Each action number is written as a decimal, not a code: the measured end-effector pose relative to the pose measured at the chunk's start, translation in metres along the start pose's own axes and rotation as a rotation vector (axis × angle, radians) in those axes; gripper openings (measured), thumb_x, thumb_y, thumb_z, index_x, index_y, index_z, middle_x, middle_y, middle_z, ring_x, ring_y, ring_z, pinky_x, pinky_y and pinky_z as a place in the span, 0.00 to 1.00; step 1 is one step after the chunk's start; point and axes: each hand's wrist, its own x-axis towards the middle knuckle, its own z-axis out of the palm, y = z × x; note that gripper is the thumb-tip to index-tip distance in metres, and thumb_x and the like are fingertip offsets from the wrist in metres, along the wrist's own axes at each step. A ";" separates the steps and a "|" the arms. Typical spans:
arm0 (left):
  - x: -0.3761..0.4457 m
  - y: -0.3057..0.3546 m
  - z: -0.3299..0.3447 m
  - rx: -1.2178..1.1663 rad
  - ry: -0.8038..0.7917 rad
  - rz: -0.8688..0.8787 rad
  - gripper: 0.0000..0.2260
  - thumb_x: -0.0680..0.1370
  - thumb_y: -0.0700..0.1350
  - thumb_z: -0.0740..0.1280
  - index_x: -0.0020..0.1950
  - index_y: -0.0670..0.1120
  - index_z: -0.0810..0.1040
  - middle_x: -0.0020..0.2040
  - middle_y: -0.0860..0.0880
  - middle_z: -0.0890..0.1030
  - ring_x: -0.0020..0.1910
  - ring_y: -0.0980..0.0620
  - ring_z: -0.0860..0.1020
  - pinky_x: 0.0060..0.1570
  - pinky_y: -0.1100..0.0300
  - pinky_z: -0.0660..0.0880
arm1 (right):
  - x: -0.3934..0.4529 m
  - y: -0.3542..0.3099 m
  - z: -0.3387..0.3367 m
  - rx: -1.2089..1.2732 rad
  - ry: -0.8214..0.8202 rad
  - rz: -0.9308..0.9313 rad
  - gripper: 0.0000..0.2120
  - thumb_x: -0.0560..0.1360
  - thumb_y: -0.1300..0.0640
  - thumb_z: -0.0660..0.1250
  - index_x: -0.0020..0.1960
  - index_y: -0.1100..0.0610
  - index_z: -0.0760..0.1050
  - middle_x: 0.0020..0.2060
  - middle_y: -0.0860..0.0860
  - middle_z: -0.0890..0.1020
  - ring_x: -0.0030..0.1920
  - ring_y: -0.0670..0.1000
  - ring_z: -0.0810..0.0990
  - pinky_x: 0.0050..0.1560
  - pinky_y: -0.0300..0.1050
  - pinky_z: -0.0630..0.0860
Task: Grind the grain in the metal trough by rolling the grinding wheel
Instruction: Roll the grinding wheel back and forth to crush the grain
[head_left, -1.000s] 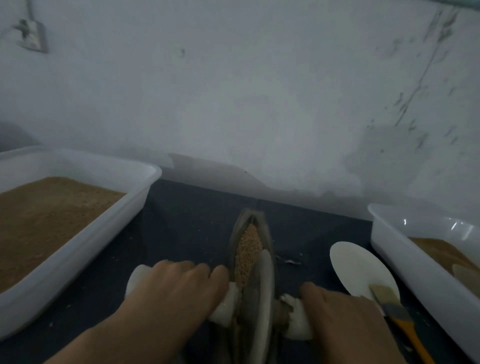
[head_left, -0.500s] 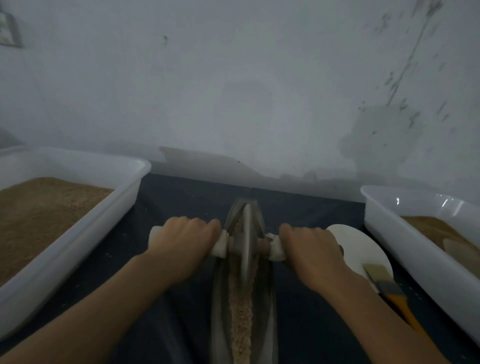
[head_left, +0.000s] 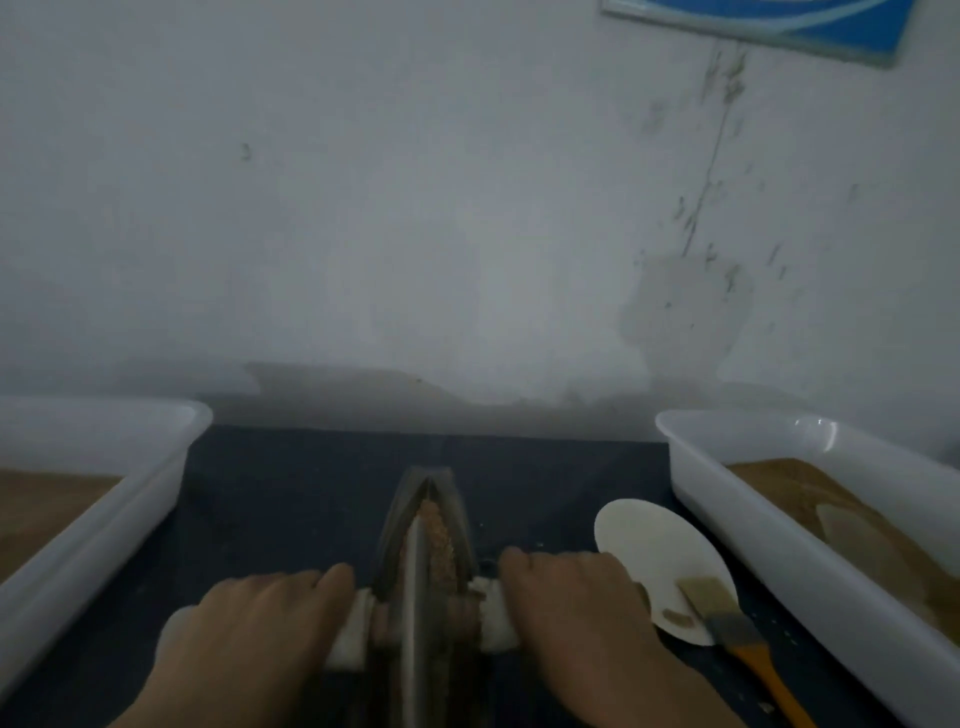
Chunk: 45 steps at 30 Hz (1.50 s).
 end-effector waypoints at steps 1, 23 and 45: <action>0.002 0.000 -0.003 0.000 0.040 0.025 0.07 0.76 0.57 0.58 0.51 0.58 0.64 0.51 0.57 0.77 0.51 0.54 0.77 0.50 0.56 0.73 | 0.009 0.002 0.000 0.000 0.030 0.012 0.07 0.75 0.63 0.60 0.53 0.57 0.68 0.47 0.56 0.80 0.45 0.58 0.79 0.36 0.47 0.61; -0.007 0.004 -0.016 0.122 0.015 0.103 0.17 0.74 0.53 0.65 0.43 0.58 0.54 0.45 0.58 0.72 0.44 0.55 0.73 0.41 0.57 0.64 | -0.007 -0.002 -0.002 0.049 -0.045 0.074 0.11 0.71 0.57 0.65 0.51 0.51 0.66 0.45 0.48 0.79 0.43 0.53 0.78 0.33 0.45 0.60; -0.017 0.014 -0.015 0.206 0.167 0.181 0.19 0.73 0.48 0.67 0.43 0.54 0.53 0.44 0.54 0.74 0.40 0.50 0.74 0.37 0.56 0.61 | -0.031 -0.005 0.007 0.052 0.043 0.089 0.14 0.71 0.46 0.65 0.43 0.45 0.59 0.35 0.47 0.76 0.36 0.49 0.77 0.32 0.46 0.63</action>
